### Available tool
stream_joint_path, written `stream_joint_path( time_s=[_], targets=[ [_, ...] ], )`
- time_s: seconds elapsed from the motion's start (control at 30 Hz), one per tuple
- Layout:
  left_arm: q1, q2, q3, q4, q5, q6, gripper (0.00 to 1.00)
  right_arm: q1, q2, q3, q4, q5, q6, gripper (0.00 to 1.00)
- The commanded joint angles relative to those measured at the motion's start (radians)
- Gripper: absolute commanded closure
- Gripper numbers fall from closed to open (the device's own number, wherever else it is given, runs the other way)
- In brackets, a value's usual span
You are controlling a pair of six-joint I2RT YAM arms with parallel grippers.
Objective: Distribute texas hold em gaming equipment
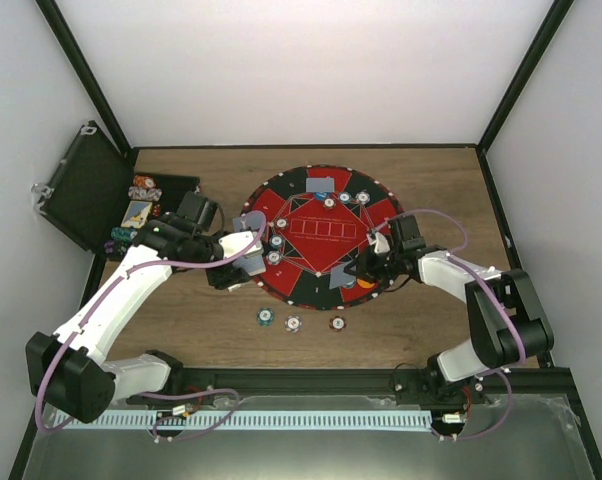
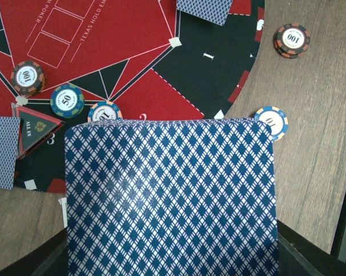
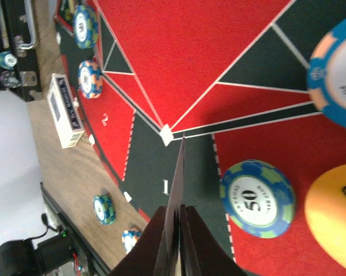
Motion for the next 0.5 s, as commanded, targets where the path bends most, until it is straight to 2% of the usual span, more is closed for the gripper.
stream_joint_path(
  time_s=[0.0, 0.1, 0.17, 0.33, 0.47],
  targets=[
    [-0.002, 0.004, 0.032, -0.009, 0.019, 0.018, 0.88, 0.005, 0.0, 0.006, -0.042, 0.106, -0.038, 0.91],
    [-0.003, 0.007, 0.044, -0.012, 0.027, 0.017, 0.88, 0.005, -0.003, 0.01, -0.073, 0.154, -0.05, 0.88],
    [-0.003, 0.009, 0.047, -0.013, 0.028, 0.017, 0.88, 0.005, -0.003, 0.011, -0.089, 0.179, -0.055, 0.82],
    [-0.002, 0.007, 0.042, -0.016, 0.029, 0.017, 0.88, 0.006, -0.033, 0.027, -0.146, 0.282, -0.051, 0.78],
    [-0.003, 0.003, 0.043, -0.02, 0.029, 0.02, 0.88, 0.006, -0.087, 0.066, -0.209, 0.383, -0.048, 0.67]
  ],
)
